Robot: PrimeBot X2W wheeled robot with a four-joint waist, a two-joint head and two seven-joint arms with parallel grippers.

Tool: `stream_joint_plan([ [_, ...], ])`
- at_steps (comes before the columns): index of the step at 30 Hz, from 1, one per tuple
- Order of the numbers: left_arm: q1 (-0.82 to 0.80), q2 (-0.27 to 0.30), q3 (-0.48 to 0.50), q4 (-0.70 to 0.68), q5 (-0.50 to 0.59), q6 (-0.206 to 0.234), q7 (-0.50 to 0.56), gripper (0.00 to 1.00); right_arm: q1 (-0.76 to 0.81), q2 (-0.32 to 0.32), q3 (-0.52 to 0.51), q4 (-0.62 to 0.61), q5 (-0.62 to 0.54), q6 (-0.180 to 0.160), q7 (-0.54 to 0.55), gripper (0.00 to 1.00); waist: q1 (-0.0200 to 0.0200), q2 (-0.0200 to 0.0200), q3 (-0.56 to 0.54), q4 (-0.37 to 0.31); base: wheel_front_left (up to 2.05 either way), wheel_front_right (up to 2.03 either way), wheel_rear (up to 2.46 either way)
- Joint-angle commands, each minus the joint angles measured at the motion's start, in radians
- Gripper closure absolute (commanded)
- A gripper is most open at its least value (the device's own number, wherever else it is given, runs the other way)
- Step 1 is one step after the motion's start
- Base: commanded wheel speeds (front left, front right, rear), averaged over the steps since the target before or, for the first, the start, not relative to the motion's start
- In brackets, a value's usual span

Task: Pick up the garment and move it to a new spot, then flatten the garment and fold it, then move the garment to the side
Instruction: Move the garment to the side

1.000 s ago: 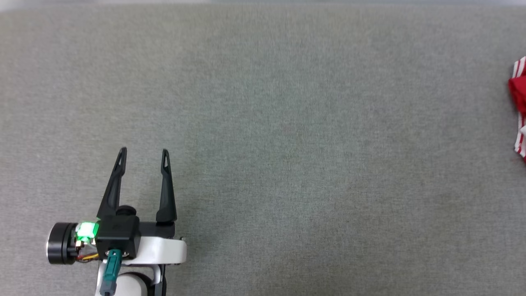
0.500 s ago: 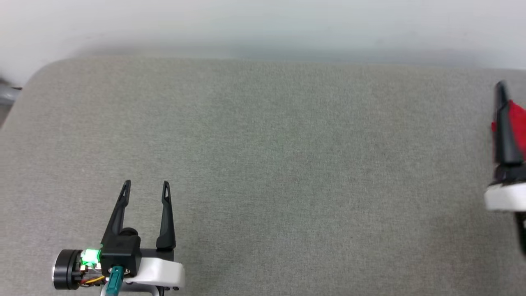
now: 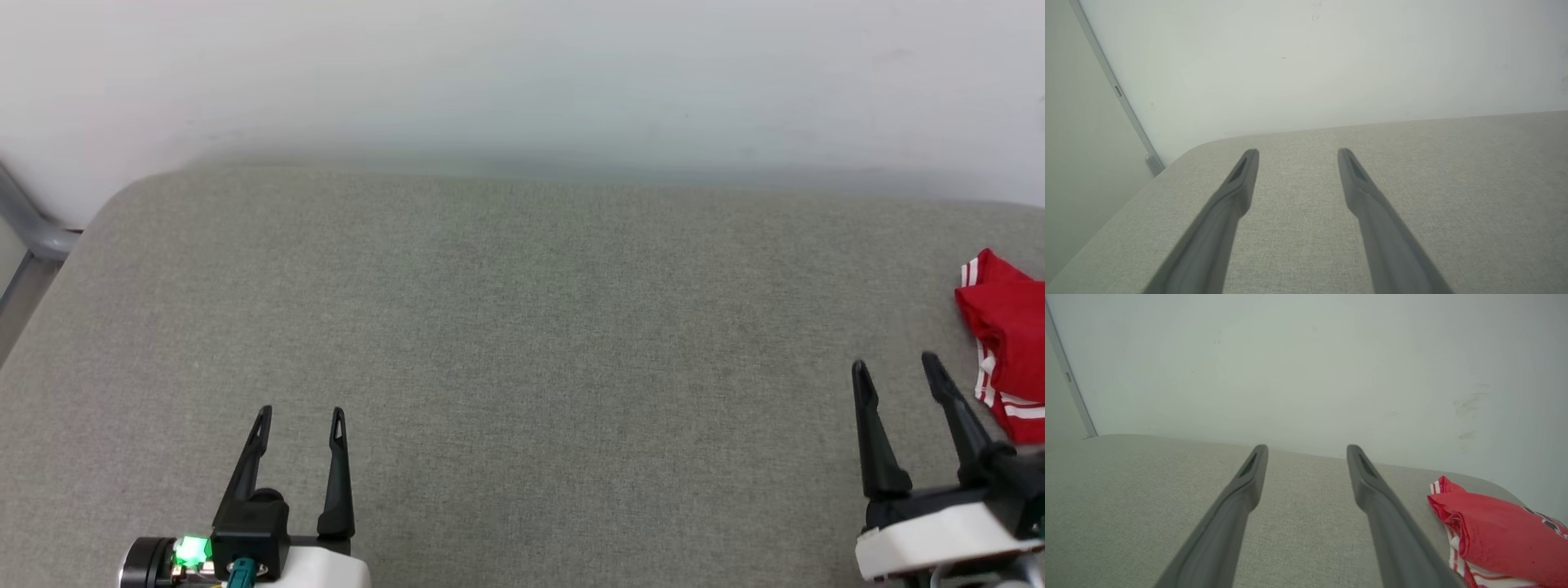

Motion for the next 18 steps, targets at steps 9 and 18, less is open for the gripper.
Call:
stream_joint_plan([
  [9, 0.038, 0.002, 0.009, 0.012, -0.013, -0.034, -0.002, 0.0, 0.1, 0.046, -0.031, -0.001, 0.01, -0.001, -0.015, 0.0, 0.0001, -0.0001, -0.04, -0.012, 0.0, 0.0, 0.0],
  [18, 0.052, -0.006, 0.023, 0.009, -0.014, -0.052, -0.002, 0.0, 0.146, 0.064, -0.05, -0.027, 0.012, -0.001, -0.018, 0.0, 0.0001, -0.0001, -0.05, -0.019, 0.0, 0.0, 0.0],
])
